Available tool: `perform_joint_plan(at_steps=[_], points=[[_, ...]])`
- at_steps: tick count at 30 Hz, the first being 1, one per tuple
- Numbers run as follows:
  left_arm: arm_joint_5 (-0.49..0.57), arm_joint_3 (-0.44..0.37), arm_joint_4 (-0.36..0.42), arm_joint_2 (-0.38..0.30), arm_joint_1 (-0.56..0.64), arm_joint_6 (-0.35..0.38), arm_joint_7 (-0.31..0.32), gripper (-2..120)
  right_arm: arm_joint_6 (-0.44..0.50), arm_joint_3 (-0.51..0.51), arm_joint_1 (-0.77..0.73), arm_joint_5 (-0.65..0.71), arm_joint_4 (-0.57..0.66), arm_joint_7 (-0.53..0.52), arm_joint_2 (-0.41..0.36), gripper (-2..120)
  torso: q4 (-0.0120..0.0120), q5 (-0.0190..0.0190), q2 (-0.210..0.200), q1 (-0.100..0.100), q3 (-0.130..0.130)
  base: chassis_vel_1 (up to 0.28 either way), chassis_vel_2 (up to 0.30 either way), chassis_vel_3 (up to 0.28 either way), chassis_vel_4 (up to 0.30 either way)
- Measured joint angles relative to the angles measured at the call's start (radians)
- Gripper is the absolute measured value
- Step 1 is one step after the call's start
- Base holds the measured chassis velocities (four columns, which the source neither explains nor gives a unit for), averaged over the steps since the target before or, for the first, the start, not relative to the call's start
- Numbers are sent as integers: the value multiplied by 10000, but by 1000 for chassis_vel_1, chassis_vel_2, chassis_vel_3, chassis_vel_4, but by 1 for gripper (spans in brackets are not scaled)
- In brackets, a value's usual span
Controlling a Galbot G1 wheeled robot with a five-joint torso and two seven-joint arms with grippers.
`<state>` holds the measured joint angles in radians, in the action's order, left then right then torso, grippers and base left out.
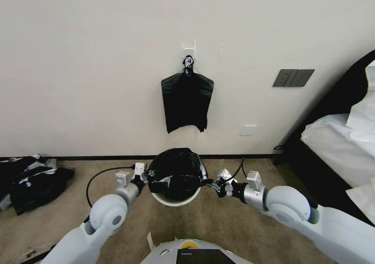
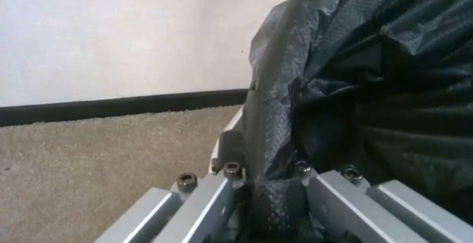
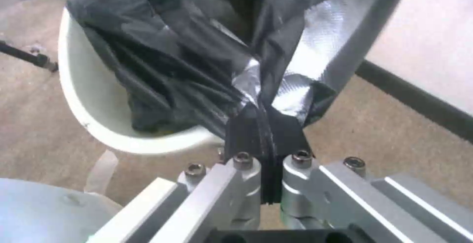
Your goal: Place a trash bag onto the trash bin.
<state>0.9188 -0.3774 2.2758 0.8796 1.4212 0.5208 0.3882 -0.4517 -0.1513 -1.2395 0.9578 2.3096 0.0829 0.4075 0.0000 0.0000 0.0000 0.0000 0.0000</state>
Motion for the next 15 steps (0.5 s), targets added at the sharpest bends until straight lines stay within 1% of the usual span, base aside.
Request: perform_joint_plan(at_steps=[3, 8, 10, 11, 14, 15], points=[[193, -58, -9, -22, -61, 9, 45, 1, 4, -37, -100, 1, -36, 24, 15, 0, 0, 0, 0, 0, 0, 0, 0, 0, 0], [543, -93, -74, -6, -281, 22, 332, 1, 58, -68, -357, -249, -7, 184, 12, 0, -1, -1, 0, 0, 0, 0, 0, 0, 0], [762, -47, -76, 56, -439, 46, 555, 1, 192, 143, -516, -850, 6, 316, 155, 0, -1, 0, 0, 0, 0, 0, 0, 0, 0], [762, -47, -76, 56, -439, 46, 555, 1, 192, 143, -516, -850, 6, 316, 155, 0, -1, 0, 0, 0, 0, 0, 0, 0, 0], [856, 141, -81, 121, -630, 94, 740, 1, 363, 558, -633, -1709, -62, 512, 539, 0, -1, -1, 0, 0, 0, 0, 0, 0, 0], [856, 141, -81, 121, -630, 94, 740, 1, 363, 558, -633, -1709, -62, 512, 539, 0, -1, -1, 0, 0, 0, 0, 0, 0, 0]])
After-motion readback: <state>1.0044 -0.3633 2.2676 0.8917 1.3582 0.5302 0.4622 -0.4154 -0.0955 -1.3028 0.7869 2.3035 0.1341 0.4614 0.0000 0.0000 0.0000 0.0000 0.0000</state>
